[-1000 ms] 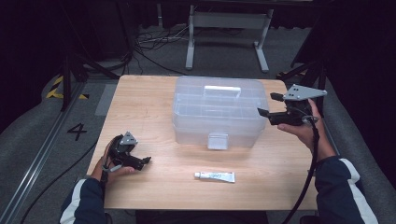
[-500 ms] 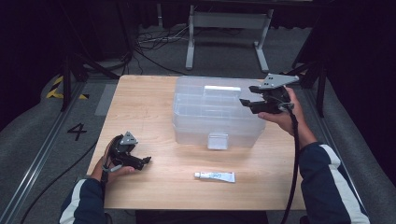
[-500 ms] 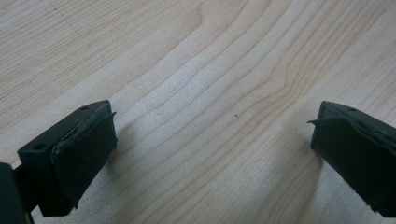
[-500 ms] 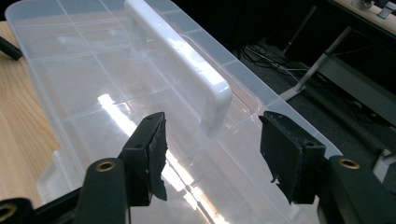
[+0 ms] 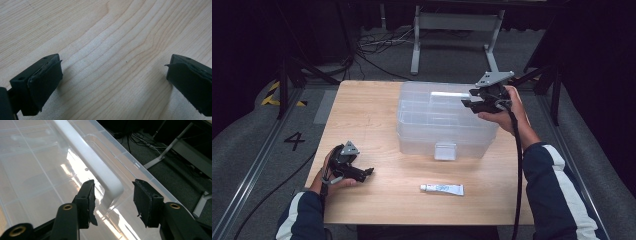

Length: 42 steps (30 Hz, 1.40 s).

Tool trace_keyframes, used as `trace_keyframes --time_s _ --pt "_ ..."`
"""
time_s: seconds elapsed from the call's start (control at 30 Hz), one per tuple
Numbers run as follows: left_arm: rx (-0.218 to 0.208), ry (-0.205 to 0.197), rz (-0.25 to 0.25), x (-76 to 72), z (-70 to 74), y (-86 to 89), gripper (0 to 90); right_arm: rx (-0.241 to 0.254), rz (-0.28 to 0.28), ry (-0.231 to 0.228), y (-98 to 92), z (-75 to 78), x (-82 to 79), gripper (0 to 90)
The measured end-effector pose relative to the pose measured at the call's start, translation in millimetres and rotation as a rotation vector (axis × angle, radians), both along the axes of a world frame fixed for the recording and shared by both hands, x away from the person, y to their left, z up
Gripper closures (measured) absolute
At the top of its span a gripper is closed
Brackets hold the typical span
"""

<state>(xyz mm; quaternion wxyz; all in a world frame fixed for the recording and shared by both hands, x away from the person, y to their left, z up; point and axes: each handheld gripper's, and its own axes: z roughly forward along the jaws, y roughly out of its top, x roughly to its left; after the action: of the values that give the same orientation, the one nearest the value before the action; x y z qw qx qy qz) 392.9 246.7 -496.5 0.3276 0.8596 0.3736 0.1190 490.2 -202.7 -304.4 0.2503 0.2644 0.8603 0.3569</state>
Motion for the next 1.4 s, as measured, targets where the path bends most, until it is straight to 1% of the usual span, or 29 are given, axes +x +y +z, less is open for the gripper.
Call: trace_keyframes --time_s 0.1,0.33,0.47,0.57,0.83,0.93,1.0,1.03,1.07,1.1,1.13,1.17,1.23,1.27,1.3,1.33,1.37,1.4 --pt "0.0 0.0 0.0 0.0 0.0 0.0 0.6 -0.007 -0.004 0.003 3.0 -1.3 3.6 56.3" --pt "0.001 0.0 0.0 0.3 0.1 -0.2 0.6 -0.025 0.001 0.006 10.7 -4.6 8.8 58.9" --pt "0.001 0.001 0.001 0.3 0.1 -0.2 0.6 -0.031 0.01 -0.001 16.5 -5.7 8.4 64.8" --pt "0.001 0.0 0.001 0.3 0.1 -0.2 0.6 -0.042 0.002 -0.014 18.6 -5.7 8.3 64.9" --pt "0.007 -0.004 -0.003 1.8 0.8 -0.9 1.9 -0.044 -0.006 -0.008 18.9 -4.2 10.4 65.3" --pt "-0.004 -0.011 0.008 2.6 2.5 0.1 8.2 -0.044 -0.01 -0.007 19.1 -2.8 11.5 65.2" --pt "-0.01 -0.019 0.013 3.7 4.0 0.4 15.9 -0.038 -0.019 -0.008 19.5 -1.3 12.6 65.1" --pt "-0.011 -0.008 0.003 5.2 5.1 -0.2 19.9 -0.035 -0.023 -0.009 19.6 -0.6 13.5 65.1" --pt "-0.013 -0.004 0.003 7.5 7.1 -2.0 20.6 -0.034 -0.025 -0.007 19.6 0.2 14.3 65.1" --pt "-0.014 -0.015 0.003 8.2 9.5 -3.1 21.6 -0.038 -0.024 -0.007 19.7 1.2 15.2 65.1" --pt "-0.03 -0.047 -0.006 9.4 14.7 -4.4 25.9 -0.038 -0.022 -0.005 19.9 1.7 15.9 65.1" --pt "-0.052 -0.057 -0.003 10.0 17.7 -5.9 30.9 -0.042 -0.025 -0.008 20.1 2.6 16.4 65.0" --pt "-0.069 -0.085 -0.011 12.8 25.4 -9.9 32.9 -0.041 -0.029 -0.004 20.0 3.6 17.8 65.0" --pt "-0.081 -0.099 -0.018 14.0 29.6 -12.4 36.8 -0.04 -0.03 -0.001 20.1 4.4 18.6 65.0" --pt "-0.098 -0.127 -0.027 15.8 35.5 -16.8 40.8 -0.039 -0.033 -0.001 20.2 5.2 19.4 65.0" --pt "-0.106 -0.146 -0.037 18.2 40.7 -19.9 44.8 -0.037 -0.036 -0.001 20.4 6.3 21.1 64.9" --pt "-0.106 -0.146 -0.037 18.2 40.7 -19.9 51.8 -0.037 -0.036 -0.001 20.4 6.3 21.1 64.9" --pt "-0.11 -0.164 -0.03 19.9 45.5 -24.0 51.8 -0.035 -0.039 -0.001 20.6 7.4 22.4 64.9"
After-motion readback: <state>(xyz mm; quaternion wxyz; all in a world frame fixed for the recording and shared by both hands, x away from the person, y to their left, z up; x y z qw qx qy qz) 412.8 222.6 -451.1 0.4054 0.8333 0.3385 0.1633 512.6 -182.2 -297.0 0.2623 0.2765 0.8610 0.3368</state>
